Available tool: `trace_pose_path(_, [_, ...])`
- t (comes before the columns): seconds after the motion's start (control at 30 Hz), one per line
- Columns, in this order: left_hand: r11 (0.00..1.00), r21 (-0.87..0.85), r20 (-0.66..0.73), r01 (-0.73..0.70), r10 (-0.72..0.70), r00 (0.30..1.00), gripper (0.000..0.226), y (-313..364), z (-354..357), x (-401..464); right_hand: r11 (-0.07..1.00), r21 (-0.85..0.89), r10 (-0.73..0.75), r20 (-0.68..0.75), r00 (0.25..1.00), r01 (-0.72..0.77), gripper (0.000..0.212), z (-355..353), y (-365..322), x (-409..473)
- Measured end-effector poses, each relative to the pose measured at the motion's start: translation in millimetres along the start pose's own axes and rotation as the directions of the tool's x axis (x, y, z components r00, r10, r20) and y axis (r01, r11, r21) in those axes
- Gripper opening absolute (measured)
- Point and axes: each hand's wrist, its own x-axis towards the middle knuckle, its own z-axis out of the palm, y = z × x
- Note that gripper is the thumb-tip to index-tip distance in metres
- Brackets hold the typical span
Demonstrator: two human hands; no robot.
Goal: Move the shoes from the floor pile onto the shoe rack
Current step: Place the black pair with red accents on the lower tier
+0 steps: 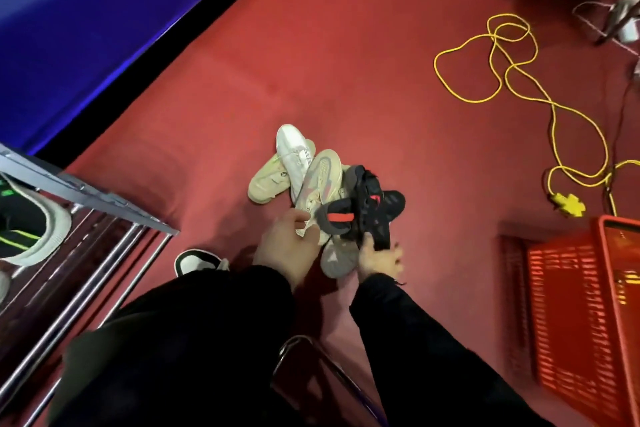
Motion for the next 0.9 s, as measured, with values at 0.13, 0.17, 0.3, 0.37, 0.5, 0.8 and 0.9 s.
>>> trace_pose_path(0.13, [0.999,-0.004,0.013,-0.052,0.052,0.999,0.028,-2.6,7.3,-6.8,0.72,0.509,0.215,0.482,0.849,-0.471,0.051,14.5,32.3,38.9])
trace_pose_path(0.17, [0.998,0.008,-0.012,-0.06,0.06,0.998,0.028,-4.9,5.9,-6.5,0.659,0.58,0.195,0.483,0.853,-0.479,0.04,13.4,32.2,37.5])
trace_pose_path(0.3, [1.0,0.019,-0.078,0.022,-0.021,0.997,0.039,-3.9,-0.9,6.2,0.576,0.76,0.031,0.347,0.937,-0.3,0.015,-12.0,14.0,21.2])
trace_pose_path(0.37, [0.994,-0.053,-0.127,0.095,-0.101,0.987,0.055,2.7,-3.3,13.3,0.594,0.775,-0.069,0.318,0.946,-0.217,0.009,-37.7,10.8,14.9])
trace_pose_path(0.5, [0.919,-0.336,-0.184,0.206,-0.279,0.942,0.097,7.6,-9.7,20.2,0.71,0.703,-0.246,0.283,0.927,-0.026,0.011,-92.6,14.7,16.9])
trace_pose_path(0.8, [0.856,-0.337,0.032,0.391,-0.405,0.914,0.029,-15.4,4.3,15.3,0.729,0.632,-0.237,0.593,0.769,-0.262,0.067,-83.5,-2.5,20.6])
trace_pose_path(0.9, [0.812,-0.508,-0.108,0.289,-0.393,0.913,0.035,-13.6,6.2,19.4,0.77,0.536,-0.051,0.592,0.805,-0.345,0.055,-40.8,-1.5,19.3])
